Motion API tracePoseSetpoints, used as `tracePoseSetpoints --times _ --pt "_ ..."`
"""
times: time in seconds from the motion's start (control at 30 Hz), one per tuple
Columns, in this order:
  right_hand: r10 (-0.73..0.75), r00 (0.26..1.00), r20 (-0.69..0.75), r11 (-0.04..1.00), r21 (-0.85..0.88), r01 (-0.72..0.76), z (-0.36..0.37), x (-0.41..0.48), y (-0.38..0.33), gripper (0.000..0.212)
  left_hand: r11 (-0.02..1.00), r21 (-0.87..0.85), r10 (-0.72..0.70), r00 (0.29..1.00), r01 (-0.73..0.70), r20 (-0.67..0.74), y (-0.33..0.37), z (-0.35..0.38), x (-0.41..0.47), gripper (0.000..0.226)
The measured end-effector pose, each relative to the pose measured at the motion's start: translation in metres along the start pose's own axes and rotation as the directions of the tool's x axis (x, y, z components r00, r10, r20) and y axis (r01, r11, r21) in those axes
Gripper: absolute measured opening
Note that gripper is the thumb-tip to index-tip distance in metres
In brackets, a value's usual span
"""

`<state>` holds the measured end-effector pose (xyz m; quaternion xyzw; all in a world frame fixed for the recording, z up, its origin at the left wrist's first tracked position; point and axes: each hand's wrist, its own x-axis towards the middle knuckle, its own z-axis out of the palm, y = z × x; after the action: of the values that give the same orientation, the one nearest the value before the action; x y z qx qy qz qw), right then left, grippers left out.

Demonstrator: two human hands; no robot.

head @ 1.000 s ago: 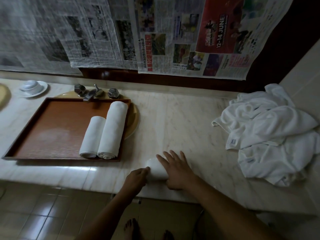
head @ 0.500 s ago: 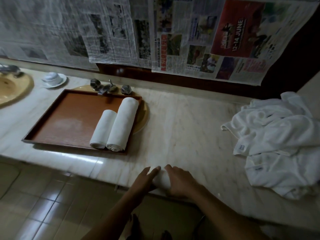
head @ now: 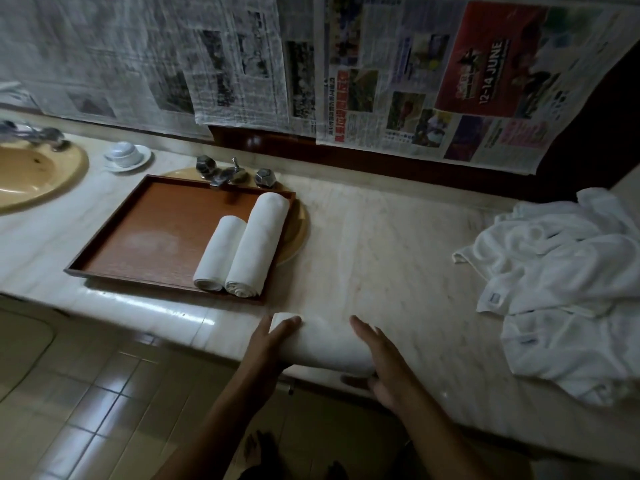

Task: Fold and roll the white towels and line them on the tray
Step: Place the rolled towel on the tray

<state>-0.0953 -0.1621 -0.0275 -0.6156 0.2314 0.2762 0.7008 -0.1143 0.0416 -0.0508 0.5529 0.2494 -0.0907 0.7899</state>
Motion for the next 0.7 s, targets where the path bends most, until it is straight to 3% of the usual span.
tracePoseSetpoints --times 0.07,0.17,0.27,0.4,0.47,0.57,0.7 --pt "-0.051 0.998 -0.040 0.991 0.124 0.055 0.014 -0.001 -0.009 0.024 1.000 -0.031 0.003 1.000 -0.002 0.013 0.007 -0.002 -0.002 0.065" --pt "-0.245 0.961 -0.126 0.970 -0.024 0.244 0.034 0.001 -0.022 0.029 0.998 -0.062 -0.005 1.000 0.007 0.027 0.021 -0.008 -0.004 0.067" --pt "-0.377 0.921 -0.098 0.922 -0.141 0.362 0.057 0.006 -0.036 0.027 0.992 -0.124 -0.008 0.999 0.012 0.034 0.040 -0.017 -0.002 0.065" --pt "-0.395 0.918 -0.023 0.893 -0.242 0.379 0.098 0.021 -0.053 0.020 0.990 -0.130 0.052 0.998 -0.049 0.018 0.073 -0.048 0.018 0.082" --pt "-0.410 0.912 -0.016 0.878 -0.278 0.390 0.123 0.031 -0.059 0.028 0.986 -0.157 0.056 0.998 -0.056 -0.002 0.090 -0.069 0.029 0.083" --pt "-0.461 0.887 0.005 0.843 -0.309 0.440 0.166 0.044 -0.070 0.039 0.978 -0.180 0.106 0.994 -0.108 -0.022 0.117 -0.100 0.040 0.073" --pt "-0.483 0.875 -0.048 0.844 -0.294 0.449 0.237 0.074 -0.085 0.014 0.975 -0.109 0.173 0.972 -0.192 -0.161 0.157 -0.147 0.062 0.055"
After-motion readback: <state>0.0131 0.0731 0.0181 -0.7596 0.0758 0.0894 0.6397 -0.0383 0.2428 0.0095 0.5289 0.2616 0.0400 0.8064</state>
